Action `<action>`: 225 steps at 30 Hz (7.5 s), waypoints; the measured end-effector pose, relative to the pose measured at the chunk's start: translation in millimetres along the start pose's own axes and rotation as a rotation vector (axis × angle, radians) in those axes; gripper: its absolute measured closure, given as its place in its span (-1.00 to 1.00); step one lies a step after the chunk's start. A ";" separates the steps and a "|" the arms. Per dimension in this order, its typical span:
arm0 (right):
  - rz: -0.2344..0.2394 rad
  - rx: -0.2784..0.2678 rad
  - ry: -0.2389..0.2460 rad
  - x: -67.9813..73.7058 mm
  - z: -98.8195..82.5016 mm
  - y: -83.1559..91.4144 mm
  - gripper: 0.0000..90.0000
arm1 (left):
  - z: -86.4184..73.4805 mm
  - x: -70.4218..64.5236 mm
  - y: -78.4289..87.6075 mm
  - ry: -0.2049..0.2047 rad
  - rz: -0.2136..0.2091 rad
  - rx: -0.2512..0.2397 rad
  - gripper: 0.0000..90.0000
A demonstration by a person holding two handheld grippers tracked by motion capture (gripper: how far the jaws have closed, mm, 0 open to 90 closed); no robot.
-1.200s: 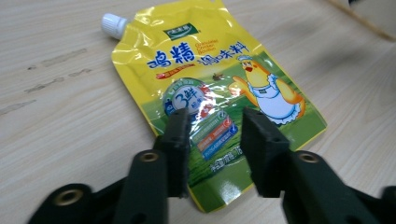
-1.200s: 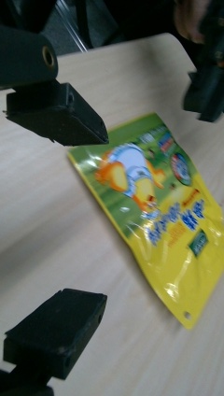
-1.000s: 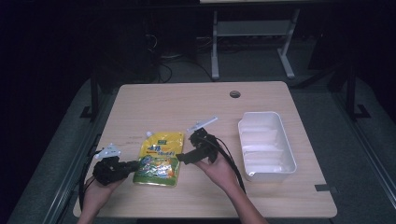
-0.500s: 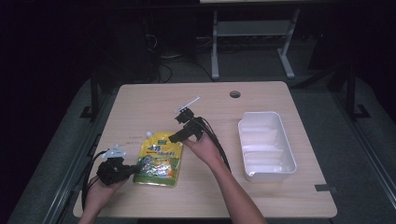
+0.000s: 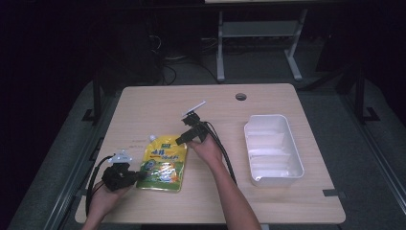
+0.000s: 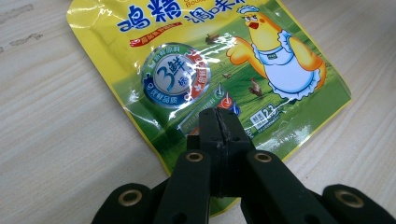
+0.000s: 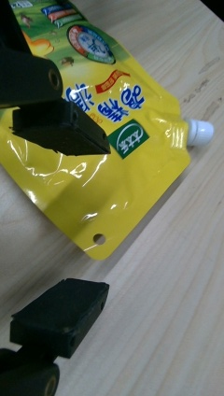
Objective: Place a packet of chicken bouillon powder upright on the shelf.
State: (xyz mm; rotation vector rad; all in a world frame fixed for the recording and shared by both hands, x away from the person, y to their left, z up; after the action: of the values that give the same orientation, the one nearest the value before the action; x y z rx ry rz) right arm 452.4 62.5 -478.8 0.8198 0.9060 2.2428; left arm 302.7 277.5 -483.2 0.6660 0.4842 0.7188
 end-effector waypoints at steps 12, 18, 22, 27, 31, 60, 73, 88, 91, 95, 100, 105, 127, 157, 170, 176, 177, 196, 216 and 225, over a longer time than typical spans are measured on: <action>0.105 0.017 -0.033 2.1 -8.7 -7.0 -0.07 | -1.2 0.5 -1.1 0.005 -0.005 -0.013 1.00; 0.150 -0.037 -0.028 7.7 -6.6 5.3 0.30 | -1.8 0.2 -1.8 -0.003 -0.001 -0.013 1.00; 0.189 -0.067 -0.014 13.1 -5.4 11.9 0.51 | -2.0 0.4 -1.9 0.002 -0.001 -0.017 1.00; 0.250 -0.064 -0.005 19.5 -5.1 11.5 0.66 | -2.2 0.8 -2.2 0.009 -0.005 -0.024 0.99; 0.122 -0.048 0.042 14.8 -5.8 7.2 0.54 | -2.5 1.2 -2.1 0.009 -0.008 -0.025 0.99; 0.164 -0.067 0.003 9.2 -6.1 3.2 1.00 | 0.4 8.6 4.3 0.003 0.018 -0.064 0.84; 0.232 -0.206 0.121 37.8 7.6 55.6 1.00 | 2.4 25.3 18.1 0.163 -0.075 -0.243 0.08; 0.315 -0.304 0.370 87.9 2.8 122.2 0.99 | 18.6 9.0 13.1 0.136 -0.290 -0.336 -0.38; 0.325 -0.312 0.393 92.6 -0.4 126.0 1.00 | 24.4 2.9 12.9 0.111 -0.330 -0.351 -0.26; 0.351 -0.325 0.416 97.1 -4.6 128.8 0.99 | 26.0 -0.7 12.0 0.099 -0.376 -0.352 0.05; 0.352 -0.326 0.422 92.9 -10.3 131.8 0.98 | 24.6 -1.4 15.9 0.097 -0.410 -0.359 0.49; 0.342 -0.306 0.410 86.6 -16.2 132.1 0.96 | 25.1 -5.1 16.9 0.052 -0.401 -0.351 0.70; 0.354 -0.220 0.438 91.4 -19.9 118.7 0.55 | 30.2 -22.8 19.4 -0.087 -0.365 -0.339 0.74; 0.371 -0.211 0.495 82.4 -17.5 175.6 0.99 | 25.6 -10.8 24.4 -0.061 -0.271 -0.348 -0.02; 0.305 -0.236 0.483 55.8 -14.3 224.0 0.99 | 19.1 -12.5 13.9 -0.159 -0.136 -0.250 -0.22; 0.265 -0.239 0.481 48.4 -10.5 242.8 0.99 | 17.4 -8.8 14.3 -0.145 -0.128 -0.249 -0.25; 0.258 -0.240 0.480 46.8 -10.2 246.2 0.99 | 17.1 -8.1 14.6 -0.140 -0.125 -0.251 -0.25; 0.155 -0.285 0.417 -1.9 -24.4 295.9 0.99 | 14.9 -3.2 11.9 -0.110 -0.113 -0.238 -0.38; 0.092 -0.305 0.345 -41.8 -63.4 323.5 0.98 | 13.4 -1.5 11.1 -0.102 -0.116 -0.229 -0.36; 0.071 -0.314 0.318 -53.3 -78.4 332.3 0.99 | 13.2 -0.3 11.2 -0.100 -0.113 -0.230 -0.37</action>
State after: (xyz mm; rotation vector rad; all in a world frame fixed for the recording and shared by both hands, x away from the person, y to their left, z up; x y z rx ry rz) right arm 338.3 -205.3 -292.6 0.3649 0.6413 2.5372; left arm 305.7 278.5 -466.1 0.4525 0.3375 0.6200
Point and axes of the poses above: each handheld gripper's, and its own axes: y roughly backward along the jaws, z roughly out of its top, x roughly to its left, the point moved 5 cm from there along -y, roughly forward along the jaws, and after that the axes turned 5 degrees about -x, right-handed, at the moved point
